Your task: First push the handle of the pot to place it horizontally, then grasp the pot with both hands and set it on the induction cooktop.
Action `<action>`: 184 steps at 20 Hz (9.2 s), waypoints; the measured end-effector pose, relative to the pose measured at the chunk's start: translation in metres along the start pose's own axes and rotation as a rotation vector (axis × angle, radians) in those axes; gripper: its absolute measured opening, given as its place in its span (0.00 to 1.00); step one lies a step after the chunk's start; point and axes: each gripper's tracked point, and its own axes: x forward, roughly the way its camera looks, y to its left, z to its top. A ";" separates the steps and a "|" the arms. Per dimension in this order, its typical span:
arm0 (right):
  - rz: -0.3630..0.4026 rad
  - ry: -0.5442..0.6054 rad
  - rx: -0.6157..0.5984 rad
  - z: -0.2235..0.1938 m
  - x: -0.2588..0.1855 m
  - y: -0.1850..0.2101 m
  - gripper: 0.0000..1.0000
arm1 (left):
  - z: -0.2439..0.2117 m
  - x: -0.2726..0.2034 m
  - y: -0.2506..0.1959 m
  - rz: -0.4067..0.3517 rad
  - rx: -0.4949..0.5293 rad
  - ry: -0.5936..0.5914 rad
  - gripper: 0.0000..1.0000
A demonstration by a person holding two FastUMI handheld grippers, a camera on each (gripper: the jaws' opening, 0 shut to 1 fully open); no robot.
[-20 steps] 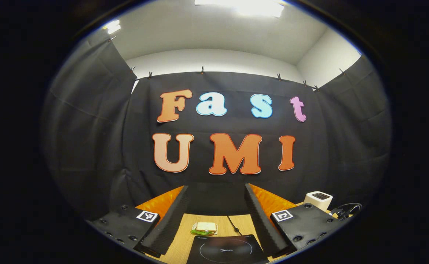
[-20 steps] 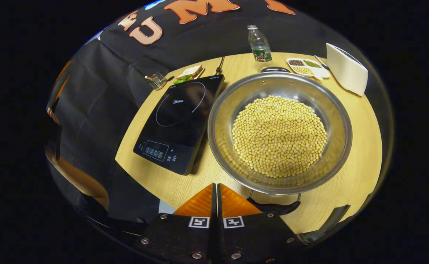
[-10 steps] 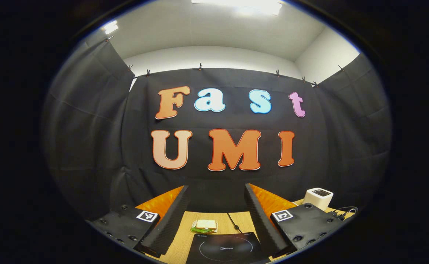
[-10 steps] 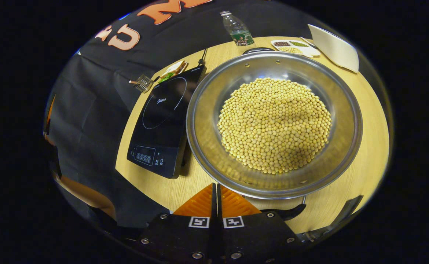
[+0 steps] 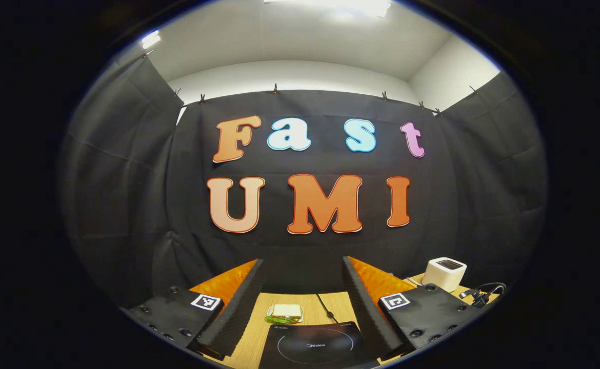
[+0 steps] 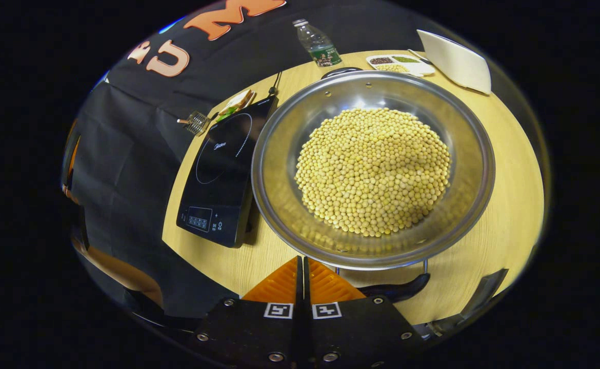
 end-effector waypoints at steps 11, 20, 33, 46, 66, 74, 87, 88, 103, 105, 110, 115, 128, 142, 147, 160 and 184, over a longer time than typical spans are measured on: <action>-0.120 -0.044 0.029 0.000 -0.014 -0.052 0.00 | -0.016 0.005 -0.003 -0.007 -0.003 0.034 0.98; -0.225 -0.104 0.069 0.023 -0.026 -0.095 0.00 | -0.025 0.006 -0.003 -0.012 -0.015 0.057 0.97; -0.368 -0.142 0.178 0.045 -0.029 -0.159 0.00 | -0.042 0.005 0.008 0.017 -0.027 0.090 0.98; -0.450 -0.243 0.283 0.096 -0.034 -0.209 0.00 | -0.073 0.013 -0.015 -0.025 -0.025 0.154 0.97; -0.520 -0.363 0.224 0.173 -0.028 -0.241 0.00 | -0.181 0.036 -0.099 -0.141 -0.051 0.396 0.98; -0.469 -0.481 0.240 0.197 -0.045 -0.250 0.01 | -0.236 0.045 -0.145 -0.195 -0.105 0.523 0.98; -0.451 -0.546 -0.001 0.224 -0.050 -0.206 0.72 | -0.328 0.074 -0.224 -0.247 -0.109 0.737 0.99; -0.452 -0.545 -0.002 0.226 -0.049 -0.207 0.82 | -0.337 0.076 -0.227 -0.233 -0.095 0.751 0.99; -0.529 -0.482 -0.073 0.233 -0.012 -0.241 0.94 | -0.423 0.112 -0.255 -0.132 -0.017 0.838 0.97; -0.550 -0.496 -0.087 0.239 -0.012 -0.246 0.94 | -0.426 0.118 -0.253 -0.115 -0.008 0.828 0.97; -0.555 -0.495 -0.096 0.244 -0.005 -0.256 0.93 | -0.438 0.128 -0.254 -0.097 -0.014 0.820 0.88; -0.564 -0.510 -0.153 0.250 -0.002 -0.251 0.79 | -0.442 0.134 -0.256 -0.077 -0.033 0.799 0.79; -0.633 -0.518 -0.165 0.234 -0.029 -0.228 0.67 | -0.419 0.131 -0.248 -0.079 -0.016 0.729 0.73; -0.600 -0.560 -0.233 0.220 -0.065 -0.117 0.67 | -0.331 0.092 -0.160 -0.025 -0.022 0.637 0.75; -0.563 -0.574 -0.280 0.225 -0.058 -0.066 0.67 | -0.303 0.082 -0.109 0.019 -0.005 0.607 0.78; -0.457 -0.530 -0.351 0.230 -0.004 0.048 0.67 | -0.278 0.057 0.010 0.147 0.039 0.618 0.78; -0.454 -0.446 -0.364 0.229 0.090 0.109 0.67 | -0.344 0.067 0.111 0.218 -0.011 0.704 0.74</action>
